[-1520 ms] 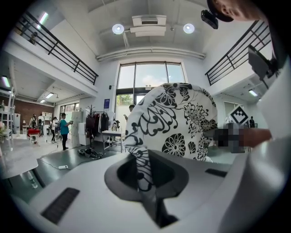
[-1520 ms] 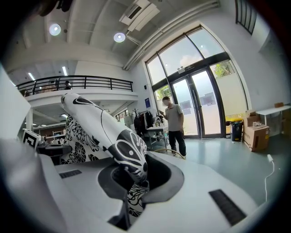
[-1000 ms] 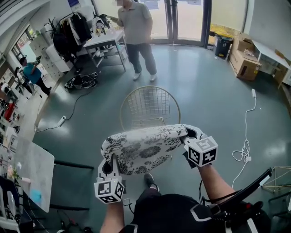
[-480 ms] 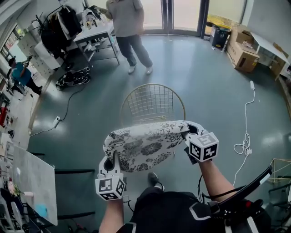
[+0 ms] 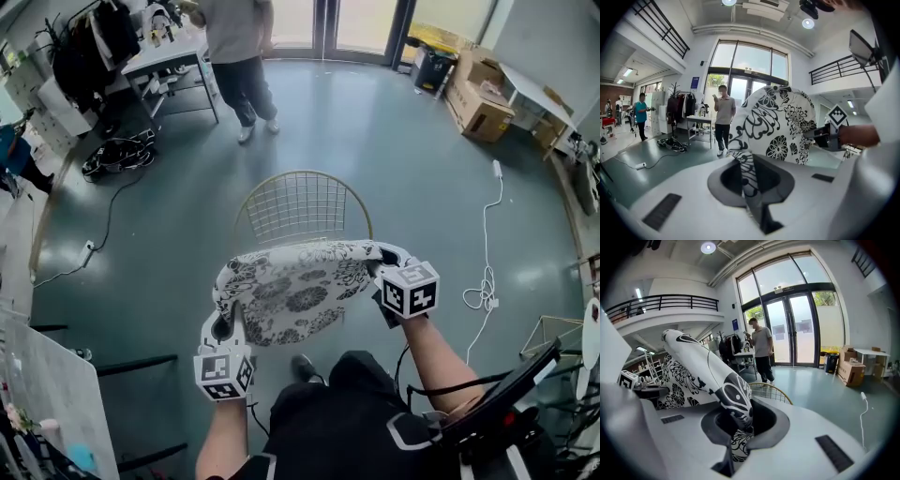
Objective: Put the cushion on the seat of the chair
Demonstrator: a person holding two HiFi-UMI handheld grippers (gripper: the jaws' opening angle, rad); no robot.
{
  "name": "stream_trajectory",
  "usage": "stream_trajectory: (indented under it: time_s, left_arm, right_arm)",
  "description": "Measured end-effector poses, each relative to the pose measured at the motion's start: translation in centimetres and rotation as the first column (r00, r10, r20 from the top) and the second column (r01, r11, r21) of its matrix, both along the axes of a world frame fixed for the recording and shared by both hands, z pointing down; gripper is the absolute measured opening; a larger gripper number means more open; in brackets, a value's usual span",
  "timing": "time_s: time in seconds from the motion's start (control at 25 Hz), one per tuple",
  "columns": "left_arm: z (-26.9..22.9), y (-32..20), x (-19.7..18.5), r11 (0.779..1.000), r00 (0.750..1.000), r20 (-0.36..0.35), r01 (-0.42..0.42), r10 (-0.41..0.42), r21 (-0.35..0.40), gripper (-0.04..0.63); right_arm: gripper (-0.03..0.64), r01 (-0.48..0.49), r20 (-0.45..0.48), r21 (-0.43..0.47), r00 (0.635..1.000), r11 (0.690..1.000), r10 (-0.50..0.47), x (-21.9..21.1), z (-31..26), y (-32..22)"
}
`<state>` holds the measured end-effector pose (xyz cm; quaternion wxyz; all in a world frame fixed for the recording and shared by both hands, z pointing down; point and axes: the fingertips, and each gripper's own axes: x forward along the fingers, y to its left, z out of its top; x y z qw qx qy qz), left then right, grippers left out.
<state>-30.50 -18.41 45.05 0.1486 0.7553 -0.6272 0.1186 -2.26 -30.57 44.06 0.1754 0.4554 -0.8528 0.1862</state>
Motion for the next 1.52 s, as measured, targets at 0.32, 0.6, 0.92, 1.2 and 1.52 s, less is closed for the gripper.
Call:
stream_trajectory:
  time_s: [0.32,0.6,0.92,1.2,1.52]
  left_arm:
    - [4.5,-4.5,0.8,0.993,1.000,0.017,0.005,-0.003,-0.114,0.020]
    - [8.8,-8.2,1.2,0.972,0.998,0.023,0.061,-0.057,-0.226,0.020]
    - [15.3,-10.1,2.8,0.932,0.994,0.016,0.109,-0.110,-0.347,0.020]
    - [20.4,-11.6,2.7,0.894,0.989,0.025,0.140,-0.143,-0.427,0.020]
    - [25.8,-12.2,2.5,0.853,0.987,0.033,0.153,-0.158,-0.500,0.020]
  right_arm:
    - [0.029,-0.005,-0.025,-0.113,1.000,0.994,0.002,0.6,5.2,-5.0]
    - [0.029,0.047,-0.051,-0.192,0.997,0.980,-0.058,0.5,10.4,-9.8]
    - [0.029,0.082,-0.117,-0.283,0.986,0.955,-0.120,1.1,17.0,-13.3]
    - [0.029,0.099,-0.169,-0.345,0.972,0.933,-0.166,0.6,22.6,-15.4]
    - [0.029,0.118,-0.216,-0.397,0.952,0.910,-0.217,-0.4,28.1,-17.1]
